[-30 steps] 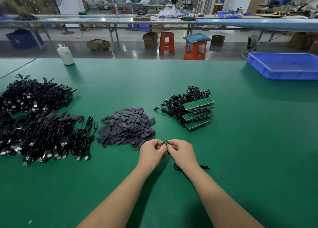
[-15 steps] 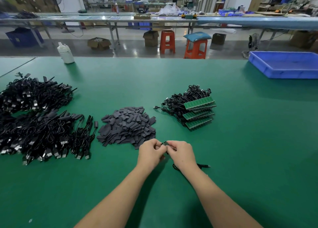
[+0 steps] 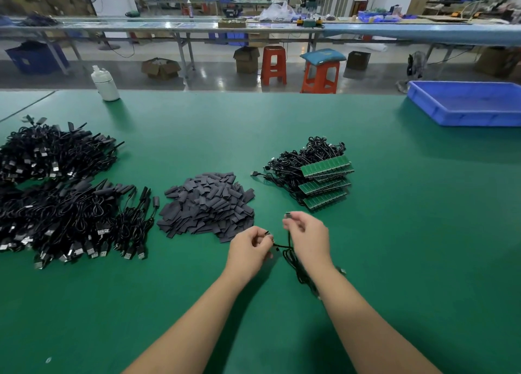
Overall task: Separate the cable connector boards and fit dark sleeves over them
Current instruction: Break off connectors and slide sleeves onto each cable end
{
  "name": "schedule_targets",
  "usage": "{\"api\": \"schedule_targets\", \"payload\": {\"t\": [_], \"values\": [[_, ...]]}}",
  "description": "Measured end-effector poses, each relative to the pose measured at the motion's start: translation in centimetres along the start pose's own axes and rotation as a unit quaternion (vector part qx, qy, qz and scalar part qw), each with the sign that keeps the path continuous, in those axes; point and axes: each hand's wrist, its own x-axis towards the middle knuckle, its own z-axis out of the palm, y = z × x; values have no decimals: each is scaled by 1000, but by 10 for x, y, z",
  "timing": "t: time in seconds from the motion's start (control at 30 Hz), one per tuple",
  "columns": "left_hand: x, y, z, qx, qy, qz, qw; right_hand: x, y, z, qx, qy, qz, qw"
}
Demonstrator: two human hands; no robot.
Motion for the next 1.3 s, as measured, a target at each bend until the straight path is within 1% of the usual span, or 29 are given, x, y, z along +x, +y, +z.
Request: {"api": "schedule_targets", "payload": {"t": [0.1, 0.17, 0.23, 0.3, 0.37, 0.43, 0.5, 0.53, 0.6, 0.67, 0.73, 0.87, 0.93, 1.07, 1.17, 1.3], "values": [[-4, -3, -5, -100, -59, -32, 993, 19, 3, -20, 53, 41, 55, 996], [-7, -4, -9, -152, -77, -49, 984, 28, 7, -31, 32, 54, 60, 996], [-8, -4, -11, -188, -73, -55, 978, 32, 11, -40, -21, 46, 51, 997], [-8, -2, -11, -201, -54, -46, 977, 33, 13, -44, -59, 17, 43, 997], [-6, 1, -9, -172, -23, -28, 984, 32, 12, -40, -54, -26, 46, 997], [-2, 2, -5, -98, 11, -5, 995, 26, 7, -32, 14, -90, 59, 994], [1, 4, -3, -31, 39, 13, 999, 18, -1, -25, 89, -164, 63, 980], [2, 5, -2, -18, 53, 16, 998, 15, -4, -22, 116, -194, 60, 972], [4, 6, -2, -35, 73, 10, 997, 10, -8, -21, 154, -225, 55, 960], [4, 6, -2, -89, 79, -15, 993, 9, -7, -23, 169, -224, 50, 959], [3, 3, -4, -126, 66, -37, 989, 9, -3, -26, 185, -210, 50, 959], [2, -3, -4, -128, 9, -53, 990, 8, 5, -27, 215, -190, 68, 956], [0, -5, -3, -128, -11, -42, 991, 9, 7, -22, 197, -165, 70, 964], [-1, -5, 0, -106, -30, 7, 994, 9, 7, -14, 167, -123, 64, 976], [-1, -4, 3, -130, -29, -5, 991, 7, 6, -9, 172, -124, 59, 975], [-4, 1, 9, -195, -12, -54, 979, 4, 5, -6, 199, -147, 58, 967]]}}
